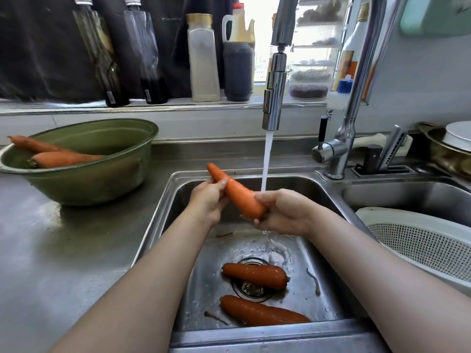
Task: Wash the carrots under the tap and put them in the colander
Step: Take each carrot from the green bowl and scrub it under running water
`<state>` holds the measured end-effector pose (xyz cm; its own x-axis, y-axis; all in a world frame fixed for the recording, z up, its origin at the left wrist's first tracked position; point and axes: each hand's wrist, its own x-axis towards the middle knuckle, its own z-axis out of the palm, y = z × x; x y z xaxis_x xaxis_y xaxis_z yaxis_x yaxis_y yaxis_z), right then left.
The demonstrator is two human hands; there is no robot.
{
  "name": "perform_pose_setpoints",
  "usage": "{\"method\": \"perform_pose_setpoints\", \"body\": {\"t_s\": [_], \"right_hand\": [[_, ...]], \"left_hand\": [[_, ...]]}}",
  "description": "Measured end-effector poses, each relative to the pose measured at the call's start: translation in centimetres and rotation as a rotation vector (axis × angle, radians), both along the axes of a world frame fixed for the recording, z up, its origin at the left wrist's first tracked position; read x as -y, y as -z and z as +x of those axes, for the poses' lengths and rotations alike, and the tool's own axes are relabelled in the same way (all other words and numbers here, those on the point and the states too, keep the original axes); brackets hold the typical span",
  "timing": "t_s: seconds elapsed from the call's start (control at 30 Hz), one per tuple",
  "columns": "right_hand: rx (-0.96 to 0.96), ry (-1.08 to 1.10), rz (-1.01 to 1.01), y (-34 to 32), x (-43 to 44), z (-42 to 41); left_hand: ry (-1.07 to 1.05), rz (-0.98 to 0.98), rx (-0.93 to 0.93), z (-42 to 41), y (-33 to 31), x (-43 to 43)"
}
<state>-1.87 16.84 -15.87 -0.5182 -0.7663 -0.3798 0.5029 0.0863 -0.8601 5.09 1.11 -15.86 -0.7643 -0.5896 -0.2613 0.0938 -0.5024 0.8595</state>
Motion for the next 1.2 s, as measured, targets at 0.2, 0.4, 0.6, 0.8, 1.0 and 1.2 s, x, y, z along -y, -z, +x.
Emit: {"method": "perform_pose_setpoints", "body": {"t_s": [0.2, 0.4, 0.6, 0.8, 1.0, 1.2], "right_hand": [[0.085, 0.003, -0.150, -0.5, -0.2, 0.7], [-0.014, 0.290, 0.029, -0.1, 0.6, 1.2], [0.117, 0.108, -0.050, -0.6, 0.0, 1.4], [-0.103, 0.098, 0.149, -0.1, 0.8, 1.3], [-0.153, 0.211, 0.286, 0.2, 0.1, 0.2], [-0.123, 0.013, 0.128, 0.1, -1.0, -0.2]], "left_hand": [[-0.052, 0.108, 0.061, 0.3, 0.6, 1.0], [-0.046, 0.104, 0.013, 0.2, 0.3, -0.3], [-0.004, 0.113, -0.048, 0.8, 0.0, -0.3], [0.049, 0.074, -0.080, 1.3, 0.0, -0.4], [0.099, -0.020, -0.094, 1.3, -0.2, -1.3], [0.064, -0.074, -0.087, 1.0, 0.1, -0.9]]}}
